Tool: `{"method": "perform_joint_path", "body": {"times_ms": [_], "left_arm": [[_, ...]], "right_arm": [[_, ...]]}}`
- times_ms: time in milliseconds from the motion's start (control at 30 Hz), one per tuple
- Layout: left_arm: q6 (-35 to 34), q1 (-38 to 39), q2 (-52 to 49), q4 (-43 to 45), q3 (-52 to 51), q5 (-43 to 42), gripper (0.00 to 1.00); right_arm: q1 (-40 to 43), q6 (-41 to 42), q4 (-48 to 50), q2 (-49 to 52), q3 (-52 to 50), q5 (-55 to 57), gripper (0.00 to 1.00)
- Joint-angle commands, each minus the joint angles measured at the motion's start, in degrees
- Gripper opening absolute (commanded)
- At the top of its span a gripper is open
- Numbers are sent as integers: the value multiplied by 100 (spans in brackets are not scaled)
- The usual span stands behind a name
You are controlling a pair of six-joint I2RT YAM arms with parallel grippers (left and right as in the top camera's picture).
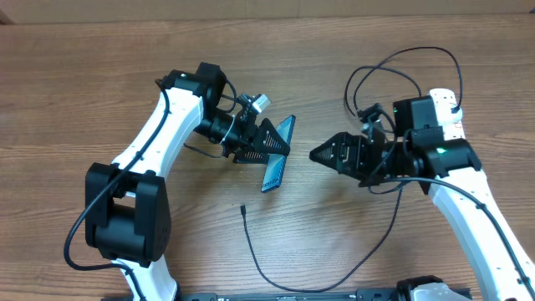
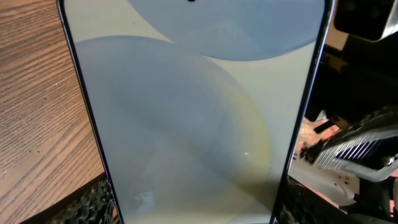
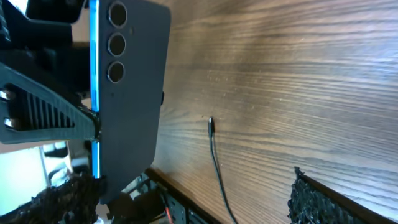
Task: Plug charger to phone and switch on socket
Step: 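Move the right gripper from rest toward the phone held by the left, then close the right gripper on the phone's side edge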
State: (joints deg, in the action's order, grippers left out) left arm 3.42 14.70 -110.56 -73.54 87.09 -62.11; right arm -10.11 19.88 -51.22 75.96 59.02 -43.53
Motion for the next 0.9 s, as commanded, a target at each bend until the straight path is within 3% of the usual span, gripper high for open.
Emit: {"method": "perform_joint_path", "body": {"times_ms": [0,167,400,867], "left_arm": [[129,44,129,-7,114,-136,62],[-61,44,129,76,114,120,62],[-734,44,129,385,114,533,62],[-1169,227,129,546,114,874,61]], "right_arm": [[-203,-13,109,76,-26,-393,100],[-595,85,490,101,-26,-533,100],[-1040,1058,782,101,-26,638,100],[-1578,1781,1005,225,-26,1526,100]]}}
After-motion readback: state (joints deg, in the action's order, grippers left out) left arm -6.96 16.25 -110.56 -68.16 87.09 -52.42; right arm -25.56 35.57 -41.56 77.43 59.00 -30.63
